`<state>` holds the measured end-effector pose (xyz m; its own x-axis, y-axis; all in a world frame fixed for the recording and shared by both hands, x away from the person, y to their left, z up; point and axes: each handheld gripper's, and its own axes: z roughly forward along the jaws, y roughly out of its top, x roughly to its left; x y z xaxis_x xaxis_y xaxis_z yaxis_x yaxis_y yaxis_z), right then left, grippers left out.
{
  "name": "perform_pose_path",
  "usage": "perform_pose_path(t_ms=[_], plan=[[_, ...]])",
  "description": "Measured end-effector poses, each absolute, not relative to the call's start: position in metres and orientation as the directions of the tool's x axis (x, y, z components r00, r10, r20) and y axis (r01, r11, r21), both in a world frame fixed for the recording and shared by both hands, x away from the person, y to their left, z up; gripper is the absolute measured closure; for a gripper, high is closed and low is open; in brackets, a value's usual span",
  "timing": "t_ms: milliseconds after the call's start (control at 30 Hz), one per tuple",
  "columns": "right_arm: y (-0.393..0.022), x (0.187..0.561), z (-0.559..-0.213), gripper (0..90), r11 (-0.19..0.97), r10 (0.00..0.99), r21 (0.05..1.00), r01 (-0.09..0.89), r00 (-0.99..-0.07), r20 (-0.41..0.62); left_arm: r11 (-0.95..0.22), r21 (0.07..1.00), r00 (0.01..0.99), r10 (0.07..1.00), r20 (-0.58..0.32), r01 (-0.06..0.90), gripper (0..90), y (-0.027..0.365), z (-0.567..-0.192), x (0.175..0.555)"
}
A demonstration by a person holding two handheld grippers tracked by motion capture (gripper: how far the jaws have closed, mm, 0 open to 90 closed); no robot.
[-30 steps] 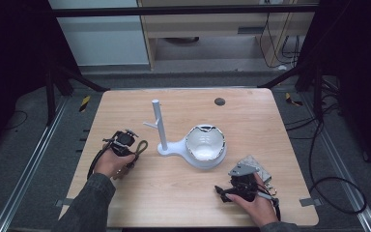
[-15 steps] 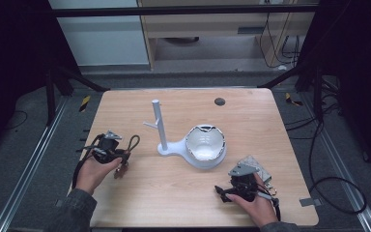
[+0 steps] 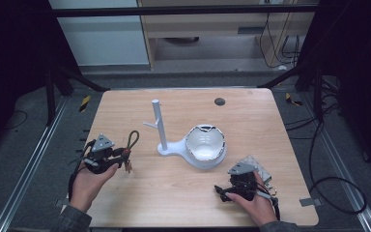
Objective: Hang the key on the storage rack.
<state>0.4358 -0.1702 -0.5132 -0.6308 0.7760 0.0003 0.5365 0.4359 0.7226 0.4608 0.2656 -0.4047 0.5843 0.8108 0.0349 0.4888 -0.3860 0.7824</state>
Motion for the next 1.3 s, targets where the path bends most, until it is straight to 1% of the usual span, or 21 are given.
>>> perform_pose_path(t_ms=[200,367,900,1300], plan=[[-0.17,0.436,-0.513,0.7,0.437,0.776,0.722,0.537,-0.631,-0.001,-0.38,0.815,0.605,0.795,0.045,0.438,66.3,0.255,-0.398,0.447],[-0.17,0.436,-0.513,0.7,0.437,0.776,0.721,0.537,-0.631,-0.001,-0.382,0.823,0.621,0.783,0.046,0.42,66.3,0.246,-0.395,0.44],[-0.17,0.436,-0.513,0.7,0.436,0.776,0.723,0.536,-0.63,0.0,-0.37,0.85,0.642,0.765,0.051,0.375,66.3,0.221,-0.377,0.435],[-0.17,0.436,-0.513,0.7,0.437,0.776,0.722,0.537,-0.631,-0.001,-0.348,0.882,0.657,0.752,0.059,0.319,66.3,0.204,-0.361,0.428]])
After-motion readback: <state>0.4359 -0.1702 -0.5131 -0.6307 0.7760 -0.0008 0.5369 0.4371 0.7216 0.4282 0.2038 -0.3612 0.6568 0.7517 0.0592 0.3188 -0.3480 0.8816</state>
